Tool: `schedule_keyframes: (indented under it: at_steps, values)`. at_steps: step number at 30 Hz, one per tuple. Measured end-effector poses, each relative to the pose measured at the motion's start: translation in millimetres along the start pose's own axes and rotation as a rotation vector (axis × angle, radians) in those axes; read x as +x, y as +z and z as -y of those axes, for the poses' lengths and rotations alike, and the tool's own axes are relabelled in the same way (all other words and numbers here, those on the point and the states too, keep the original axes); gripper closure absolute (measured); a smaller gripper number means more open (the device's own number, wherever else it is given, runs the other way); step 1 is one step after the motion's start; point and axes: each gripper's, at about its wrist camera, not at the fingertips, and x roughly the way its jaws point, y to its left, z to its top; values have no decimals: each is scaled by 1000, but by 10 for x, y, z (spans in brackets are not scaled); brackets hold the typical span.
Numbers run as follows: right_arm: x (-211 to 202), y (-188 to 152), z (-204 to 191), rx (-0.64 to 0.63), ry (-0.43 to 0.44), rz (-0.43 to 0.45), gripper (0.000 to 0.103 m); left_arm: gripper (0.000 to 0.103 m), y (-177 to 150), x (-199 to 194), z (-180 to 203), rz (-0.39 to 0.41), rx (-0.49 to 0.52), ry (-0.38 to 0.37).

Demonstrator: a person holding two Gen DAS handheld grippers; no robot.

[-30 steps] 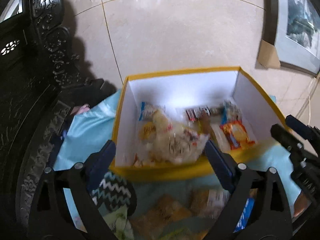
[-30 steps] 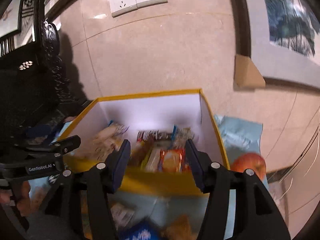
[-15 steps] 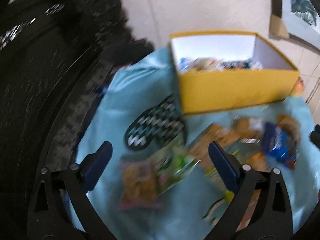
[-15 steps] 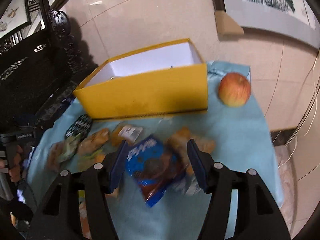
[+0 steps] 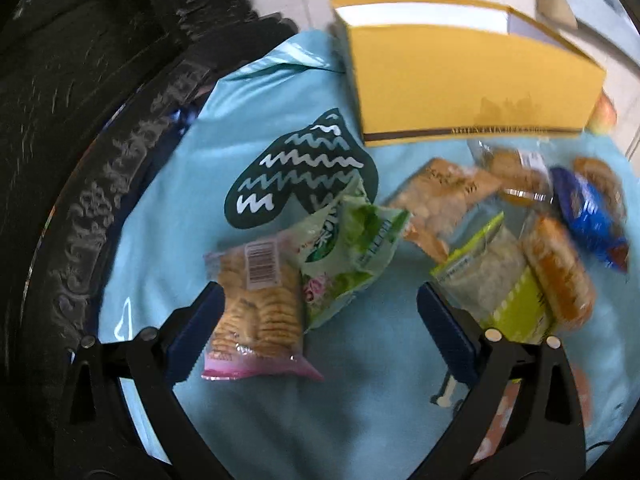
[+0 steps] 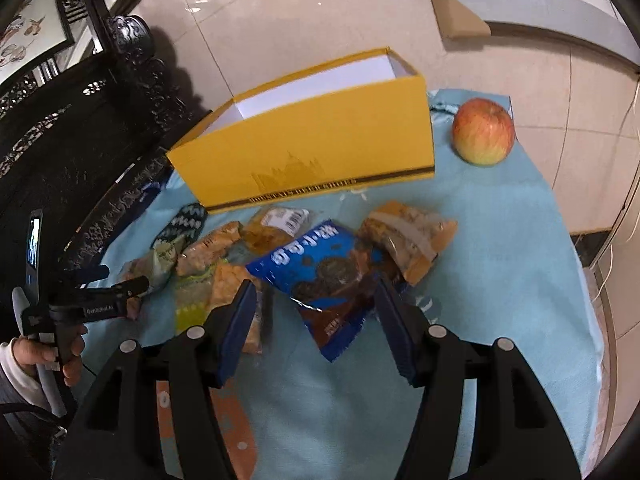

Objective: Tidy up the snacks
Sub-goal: 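Move both open tools back toward the snack pile, then grasp the green-white bag with the left tool while the right tool grasps the blue cookie bag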

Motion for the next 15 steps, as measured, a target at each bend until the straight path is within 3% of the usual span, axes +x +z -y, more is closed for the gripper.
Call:
schedule_keyframes:
  at_steps: [5, 11, 12, 15]
  values:
    - [91, -24, 93, 24, -6, -43, 41, 5, -4, 124, 110, -6, 39, -8]
    - [63, -29, 75, 1, -12, -31, 41, 6, 49, 284, 128, -23, 6, -18]
    - [66, -29, 79, 1, -13, -31, 41, 13, 60, 295, 127, -16, -4, -29]
    - [70, -24, 98, 5, -19, -31, 41, 63, 78, 379, 172, -24, 4, 5]
